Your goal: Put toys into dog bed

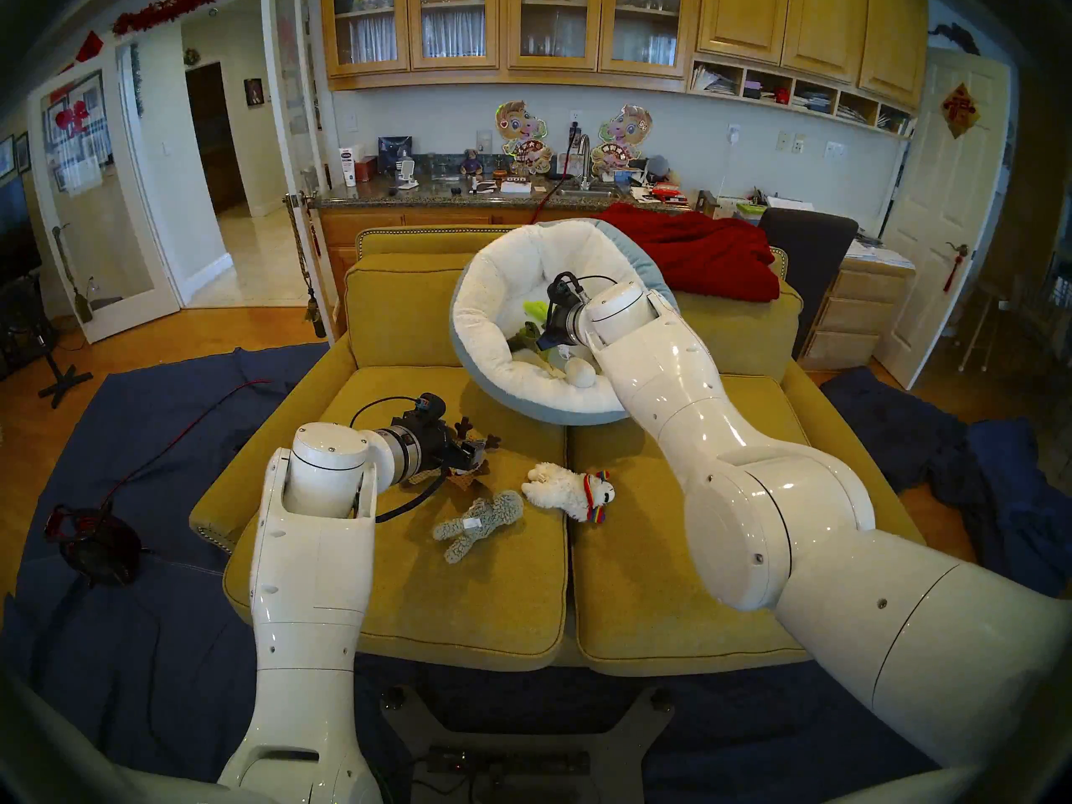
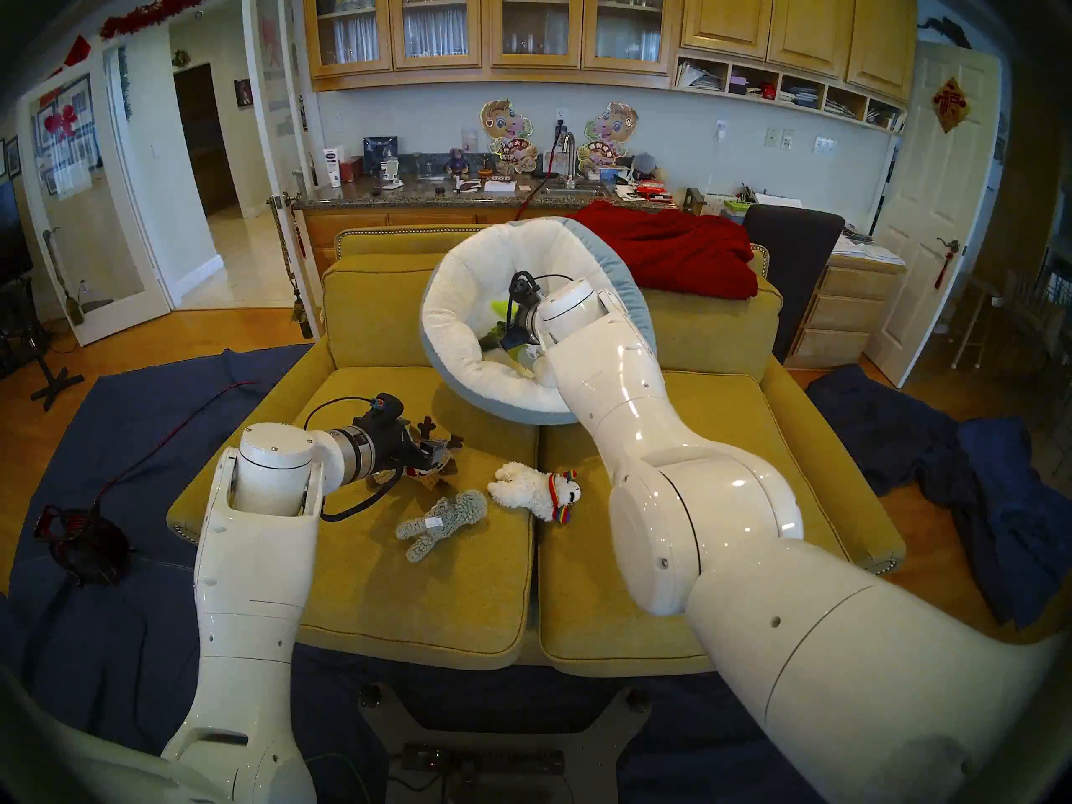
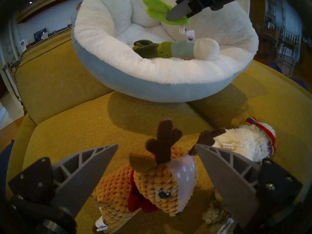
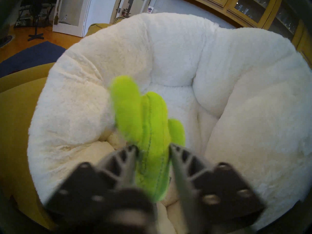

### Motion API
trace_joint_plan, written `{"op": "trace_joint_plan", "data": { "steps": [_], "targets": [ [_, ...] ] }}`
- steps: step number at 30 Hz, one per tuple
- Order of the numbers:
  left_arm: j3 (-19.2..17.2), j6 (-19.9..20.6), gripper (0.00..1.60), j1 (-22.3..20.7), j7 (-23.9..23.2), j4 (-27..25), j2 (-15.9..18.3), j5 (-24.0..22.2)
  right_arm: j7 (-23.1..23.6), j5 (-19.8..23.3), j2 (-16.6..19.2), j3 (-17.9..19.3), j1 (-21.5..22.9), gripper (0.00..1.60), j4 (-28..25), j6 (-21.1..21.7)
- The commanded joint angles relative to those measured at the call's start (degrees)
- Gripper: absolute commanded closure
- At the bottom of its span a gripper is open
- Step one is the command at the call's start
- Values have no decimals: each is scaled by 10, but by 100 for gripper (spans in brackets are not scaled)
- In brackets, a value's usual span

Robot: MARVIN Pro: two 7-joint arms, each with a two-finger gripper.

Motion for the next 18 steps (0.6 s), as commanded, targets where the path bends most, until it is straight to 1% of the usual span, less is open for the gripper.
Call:
{"op": "trace_joint_plan", "data": {
  "steps": [1, 2, 3, 8, 14, 15, 16, 17, 18],
  "targets": [
    [0, -3, 0, -18, 0, -17, 0, -3, -22, 5, -3, 9, 61, 9, 12, -33],
    [0, -3, 0, -19, 0, -17, 0, -3, -23, 5, -3, 10, 66, 14, 19, -36],
    [0, -3, 0, -19, 0, -17, 0, -3, -23, 6, -1, 12, 68, 16, 22, -41],
    [0, -3, 0, -19, 0, -18, 0, -3, -12, 18, 7, 26, 73, 8, 22, -61],
    [0, -3, 0, -19, 0, -18, 0, -3, 30, 40, 27, 47, 58, 8, -25, -63],
    [0, -3, 0, -19, 0, -17, 0, -3, 33, 43, 31, 50, 66, 8, -11, -66],
    [0, -3, 0, -19, 0, -17, 0, -3, 44, 45, 36, 53, 53, 9, -39, -61],
    [0, -3, 0, -18, 0, -17, 0, -3, 53, 49, 40, 58, 54, 8, -37, -60],
    [0, -3, 0, -18, 0, -17, 0, -3, 60, 51, 45, 60, 46, 9, -53, -58]
  ]
}}
